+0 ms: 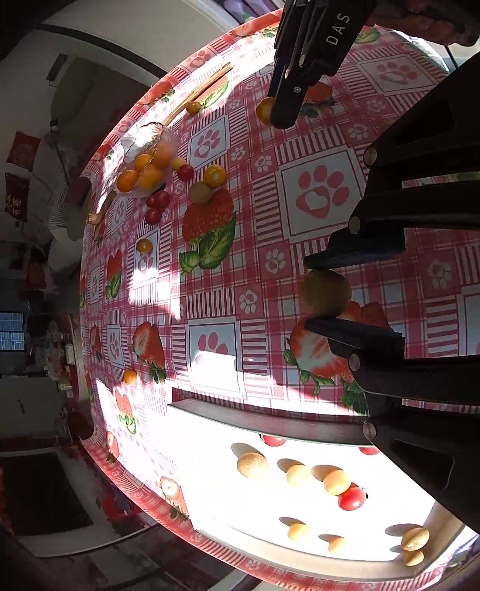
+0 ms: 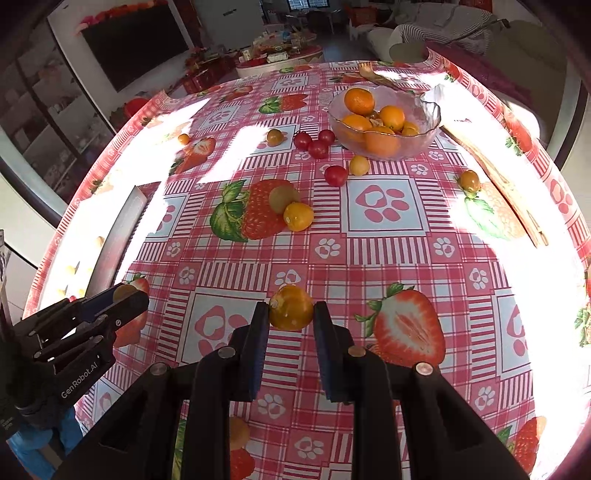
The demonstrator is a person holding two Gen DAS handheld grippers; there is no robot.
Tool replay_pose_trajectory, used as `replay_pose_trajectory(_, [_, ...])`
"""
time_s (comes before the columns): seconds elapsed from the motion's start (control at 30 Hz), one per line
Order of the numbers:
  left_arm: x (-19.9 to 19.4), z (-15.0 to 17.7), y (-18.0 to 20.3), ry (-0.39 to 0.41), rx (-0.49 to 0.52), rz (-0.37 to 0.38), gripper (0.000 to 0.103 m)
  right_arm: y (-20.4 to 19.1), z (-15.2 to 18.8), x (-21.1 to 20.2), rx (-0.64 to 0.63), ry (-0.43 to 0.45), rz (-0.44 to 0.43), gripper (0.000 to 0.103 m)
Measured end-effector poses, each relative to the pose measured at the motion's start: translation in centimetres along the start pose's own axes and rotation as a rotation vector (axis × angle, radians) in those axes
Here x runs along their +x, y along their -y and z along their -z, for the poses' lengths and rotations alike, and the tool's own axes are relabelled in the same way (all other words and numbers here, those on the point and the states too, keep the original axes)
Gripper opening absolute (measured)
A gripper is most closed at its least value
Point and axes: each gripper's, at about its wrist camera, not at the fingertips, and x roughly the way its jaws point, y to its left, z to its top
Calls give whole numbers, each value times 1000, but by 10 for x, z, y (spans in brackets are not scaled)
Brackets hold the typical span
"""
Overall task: Organize fruits
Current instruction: 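Carry both fruits over the white tray and open both tools to release them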
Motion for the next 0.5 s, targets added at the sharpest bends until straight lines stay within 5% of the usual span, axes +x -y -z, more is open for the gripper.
replay_pose_trajectory(0.5, [-53, 17, -55, 99, -90, -46, 28, -62, 1, -15, -108, 10, -36, 27])
